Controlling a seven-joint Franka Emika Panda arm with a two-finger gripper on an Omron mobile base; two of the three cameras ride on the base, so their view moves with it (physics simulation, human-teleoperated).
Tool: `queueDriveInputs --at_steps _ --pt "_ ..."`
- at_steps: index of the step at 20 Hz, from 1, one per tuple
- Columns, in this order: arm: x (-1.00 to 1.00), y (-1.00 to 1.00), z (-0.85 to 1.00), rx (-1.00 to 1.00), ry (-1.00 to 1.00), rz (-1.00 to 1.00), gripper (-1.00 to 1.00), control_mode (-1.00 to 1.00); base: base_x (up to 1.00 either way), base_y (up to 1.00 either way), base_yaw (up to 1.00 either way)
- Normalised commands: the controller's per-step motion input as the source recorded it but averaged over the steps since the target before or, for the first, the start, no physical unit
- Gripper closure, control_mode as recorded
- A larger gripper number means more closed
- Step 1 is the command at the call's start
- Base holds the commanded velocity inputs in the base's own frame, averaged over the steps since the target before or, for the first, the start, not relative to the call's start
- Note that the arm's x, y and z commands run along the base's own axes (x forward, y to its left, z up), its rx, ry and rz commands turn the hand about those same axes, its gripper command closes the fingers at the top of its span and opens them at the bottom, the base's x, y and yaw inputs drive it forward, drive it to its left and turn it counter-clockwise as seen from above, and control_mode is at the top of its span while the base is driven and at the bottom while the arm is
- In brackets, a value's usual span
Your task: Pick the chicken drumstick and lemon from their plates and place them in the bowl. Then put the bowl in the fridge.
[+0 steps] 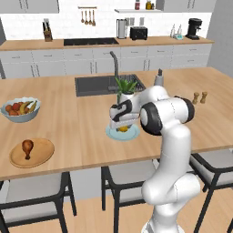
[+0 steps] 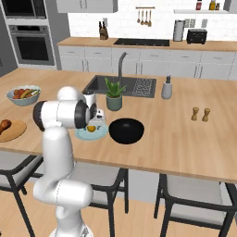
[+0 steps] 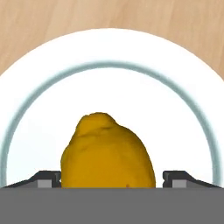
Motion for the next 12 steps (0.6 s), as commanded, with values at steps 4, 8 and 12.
queueDriveInputs --at_steps 4,8,12 --pt "-0.57 0.00 -0.04 0.00 0.00 0.03 1.00 -1.00 0.00 0.00 0.00" --pt "-0.47 0.00 0.25 0.00 0.00 0.00 1.00 -1.00 0.00 0.00 0.00" --pt "-0.63 -0.07 0.93 -0.01 0.00 -0.03 1.00 -1.00 0.00 0.00 0.00"
